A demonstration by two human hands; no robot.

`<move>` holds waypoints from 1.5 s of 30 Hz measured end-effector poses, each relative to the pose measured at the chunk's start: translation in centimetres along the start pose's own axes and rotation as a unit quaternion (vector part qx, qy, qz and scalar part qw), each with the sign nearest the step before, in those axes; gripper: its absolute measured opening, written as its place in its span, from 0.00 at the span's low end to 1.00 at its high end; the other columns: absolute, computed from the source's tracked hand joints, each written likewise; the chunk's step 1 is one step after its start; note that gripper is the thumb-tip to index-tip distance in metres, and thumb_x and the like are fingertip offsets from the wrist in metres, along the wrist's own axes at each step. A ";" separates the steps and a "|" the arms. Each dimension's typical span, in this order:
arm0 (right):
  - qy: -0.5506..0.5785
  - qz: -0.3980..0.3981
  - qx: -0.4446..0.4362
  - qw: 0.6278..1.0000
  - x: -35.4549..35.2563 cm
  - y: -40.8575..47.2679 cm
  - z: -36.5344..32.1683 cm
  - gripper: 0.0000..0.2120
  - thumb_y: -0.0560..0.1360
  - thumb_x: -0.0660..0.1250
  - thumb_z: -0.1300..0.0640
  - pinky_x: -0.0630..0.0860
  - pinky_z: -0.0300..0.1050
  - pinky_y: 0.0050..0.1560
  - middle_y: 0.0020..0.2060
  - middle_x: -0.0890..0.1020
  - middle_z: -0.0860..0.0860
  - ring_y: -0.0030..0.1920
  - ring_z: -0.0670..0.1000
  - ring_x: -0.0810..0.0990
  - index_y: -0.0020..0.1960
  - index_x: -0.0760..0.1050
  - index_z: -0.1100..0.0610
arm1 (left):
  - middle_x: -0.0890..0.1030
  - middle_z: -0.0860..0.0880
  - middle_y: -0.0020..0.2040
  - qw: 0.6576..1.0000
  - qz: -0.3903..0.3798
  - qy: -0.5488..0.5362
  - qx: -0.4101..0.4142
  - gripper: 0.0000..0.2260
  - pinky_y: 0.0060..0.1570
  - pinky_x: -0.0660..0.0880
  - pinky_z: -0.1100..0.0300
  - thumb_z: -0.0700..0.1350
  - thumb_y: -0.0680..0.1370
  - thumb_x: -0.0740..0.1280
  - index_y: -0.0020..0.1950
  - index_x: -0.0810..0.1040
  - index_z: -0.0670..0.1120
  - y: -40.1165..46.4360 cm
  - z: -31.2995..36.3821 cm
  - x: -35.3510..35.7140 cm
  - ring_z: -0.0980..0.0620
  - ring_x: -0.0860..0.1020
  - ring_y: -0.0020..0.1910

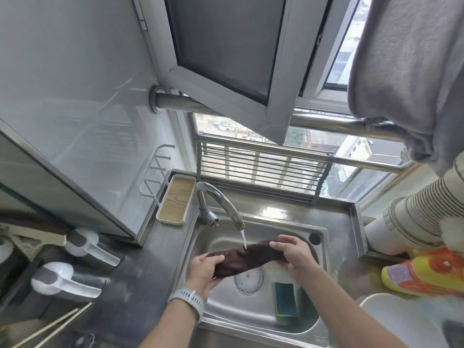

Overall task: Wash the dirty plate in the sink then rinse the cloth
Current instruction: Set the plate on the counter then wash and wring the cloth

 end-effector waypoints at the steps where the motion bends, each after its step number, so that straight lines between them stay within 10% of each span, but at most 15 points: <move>1: 0.009 0.005 -0.011 1.000 0.5 0.5 0.2 0.24 0.69 0.74 0.73 0.83 0.49 0.43 0.53 0.81 0.61 0.51 0.59 0.83 0.63 0.74 0.64 | 0.83 0.36 0.54 1.000 -0.007 -0.002 -0.002 0.14 0.39 0.82 0.53 0.33 0.76 0.71 0.61 0.78 0.37 0.0 0.0 1.0 0.42 0.83 0.49; 8: -0.159 -0.129 -0.144 0.968 3.4 -3.1 2.3 0.27 0.65 0.80 0.61 0.82 0.48 0.57 0.51 0.85 0.52 0.53 0.52 0.84 0.61 0.77 0.52 | 0.84 0.33 0.53 0.992 -0.117 -0.046 -0.034 0.24 0.52 0.83 0.38 0.55 0.71 0.78 0.56 0.84 0.38 0.0 0.3 6.2 0.33 0.84 0.52; 13: -0.155 -0.139 -0.167 0.964 1.8 -3.3 1.0 0.11 0.72 0.74 0.62 0.80 0.50 0.57 0.46 0.87 0.53 0.52 0.55 0.85 0.53 0.84 0.54 | 0.86 0.37 0.49 0.993 -0.116 -0.029 0.006 0.19 0.37 0.80 0.55 0.37 0.71 0.77 0.61 0.81 0.37 1.3 0.0 5.2 0.40 0.84 0.43; 18: -0.017 -0.060 0.027 0.998 3.1 -0.7 1.1 0.25 0.70 0.74 0.39 0.81 0.58 0.56 0.51 0.85 0.57 0.53 0.58 0.84 0.58 0.78 0.55 | 0.87 0.42 0.52 0.971 -0.148 0.099 0.162 0.19 0.50 0.84 0.48 0.39 0.70 0.79 0.60 0.82 0.46 1.3 0.6 5.2 0.41 0.85 0.54; 23: 0.096 -0.091 0.047 0.990 6.4 -0.4 0.4 0.25 0.66 0.81 0.56 0.82 0.54 0.52 0.46 0.85 0.60 0.45 0.58 0.83 0.59 0.79 0.64 | 0.77 0.52 0.52 0.843 -0.071 0.391 0.362 0.18 0.53 0.81 0.57 0.48 0.70 0.77 0.53 0.72 0.53 0.9 1.1 4.8 0.53 0.80 0.51; 27: 0.093 -0.049 0.029 0.994 7.2 -0.4 0.8 0.10 0.70 0.71 0.68 0.76 0.48 0.41 0.38 0.79 0.58 0.37 0.54 0.78 0.50 0.78 0.66 | 0.71 0.54 0.52 0.799 -0.083 0.474 0.361 0.31 0.46 0.77 0.61 0.52 0.66 0.77 0.56 0.57 0.59 0.9 0.3 4.7 0.52 0.77 0.50; 30: 0.210 -0.089 0.071 0.971 6.9 -0.1 1.0 0.09 0.71 0.59 0.70 0.75 0.47 0.37 0.28 0.71 0.55 0.27 0.53 0.75 0.50 0.71 0.62 | 0.74 0.57 0.50 0.798 -0.083 0.485 0.348 0.35 0.41 0.75 0.62 0.48 0.68 0.75 0.57 0.50 0.59 1.4 -0.3 5.2 0.50 0.80 0.47; 34: 0.198 -0.185 0.045 0.962 5.7 -0.1 0.5 0.27 0.61 0.58 0.70 0.78 0.52 0.48 0.36 0.77 0.60 0.39 0.58 0.80 0.61 0.70 0.66 | 0.82 0.54 0.45 0.823 -0.042 0.439 0.359 0.28 0.40 0.79 0.55 0.44 0.73 0.71 0.65 0.57 0.53 3.2 0.4 5.5 0.48 0.83 0.43; 38: 0.078 -0.284 0.067 0.953 3.9 1.1 -0.8 0.28 0.68 0.65 0.58 0.73 0.60 0.67 0.62 0.79 0.66 0.62 0.64 0.77 0.66 0.76 0.67 | 0.79 0.46 0.38 0.680 0.044 0.472 0.560 0.04 0.36 0.76 0.56 0.41 0.71 0.66 0.44 0.76 0.42 4.0 2.1 4.9 0.43 0.79 0.38; 41: -0.014 -0.351 0.132 0.927 3.1 3.0 -1.1 0.29 0.74 0.67 0.48 0.67 0.63 0.72 0.66 0.76 0.65 0.68 0.64 0.73 0.69 0.74 0.66 | 0.78 0.45 0.41 0.586 0.018 0.477 0.655 0.09 0.36 0.81 0.53 0.38 0.67 0.71 0.47 0.79 0.41 4.5 3.2 4.3 0.47 0.76 0.42; 45: -0.151 -0.544 0.185 0.804 5.0 4.4 -1.2 0.27 0.81 0.63 0.53 0.76 0.50 0.64 0.74 0.66 0.66 0.69 0.67 0.72 0.76 0.62 0.64 | 0.81 0.40 0.52 0.529 -0.090 0.536 0.652 0.26 0.39 0.84 0.51 0.35 0.70 0.73 0.65 0.69 0.45 6.4 3.8 3.8 0.42 0.82 0.46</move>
Point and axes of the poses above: each hand's wrist, its own y-axis towards the middle knuckle, its own x-axis out of the palm, z = x × y, the point moved 2 cm from there along y, towards the middle knuckle
